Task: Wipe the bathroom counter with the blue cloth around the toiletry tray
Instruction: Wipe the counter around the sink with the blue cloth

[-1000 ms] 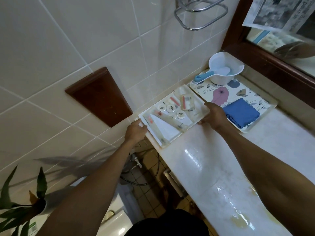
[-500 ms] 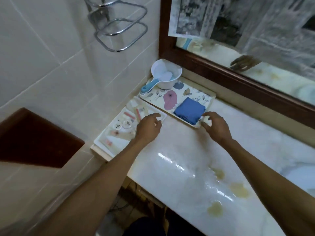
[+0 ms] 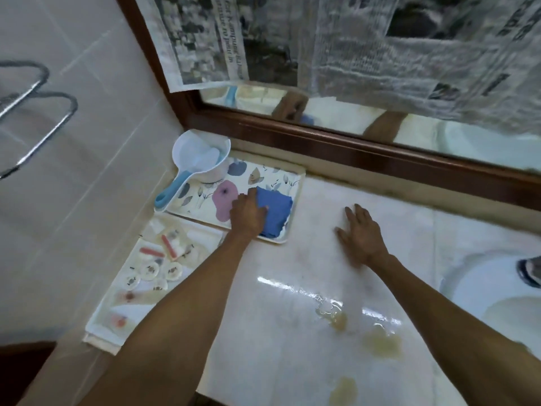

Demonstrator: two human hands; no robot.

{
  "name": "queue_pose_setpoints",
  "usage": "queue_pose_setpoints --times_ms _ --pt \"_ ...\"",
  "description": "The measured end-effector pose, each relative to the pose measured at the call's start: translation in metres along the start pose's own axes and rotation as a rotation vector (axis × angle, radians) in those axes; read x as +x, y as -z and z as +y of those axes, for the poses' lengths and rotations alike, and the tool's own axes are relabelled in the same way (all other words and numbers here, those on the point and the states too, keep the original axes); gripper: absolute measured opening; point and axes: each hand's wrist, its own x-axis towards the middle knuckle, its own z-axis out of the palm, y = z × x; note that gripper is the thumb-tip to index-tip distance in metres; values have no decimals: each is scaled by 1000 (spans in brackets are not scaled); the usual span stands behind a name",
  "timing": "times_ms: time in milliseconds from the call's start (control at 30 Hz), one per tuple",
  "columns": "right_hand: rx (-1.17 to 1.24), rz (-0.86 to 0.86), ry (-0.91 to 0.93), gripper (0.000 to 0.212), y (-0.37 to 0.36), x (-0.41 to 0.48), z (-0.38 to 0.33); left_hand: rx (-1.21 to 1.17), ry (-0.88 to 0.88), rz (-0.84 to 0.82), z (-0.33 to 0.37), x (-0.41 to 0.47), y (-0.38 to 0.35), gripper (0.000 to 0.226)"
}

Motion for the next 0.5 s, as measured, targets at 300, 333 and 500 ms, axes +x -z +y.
queue_pose_setpoints --times_ms 300,333,500 --pt "67 39 36 73 -16 -13 17 -334 -236 105 72 -21 13 35" --pt "58 41 44 74 -16 -14 21 -349 -311 96 86 -24 15 35" --pt "88 50 -46 72 -5 -18 57 -591 -346 93 148 -37 17 28"
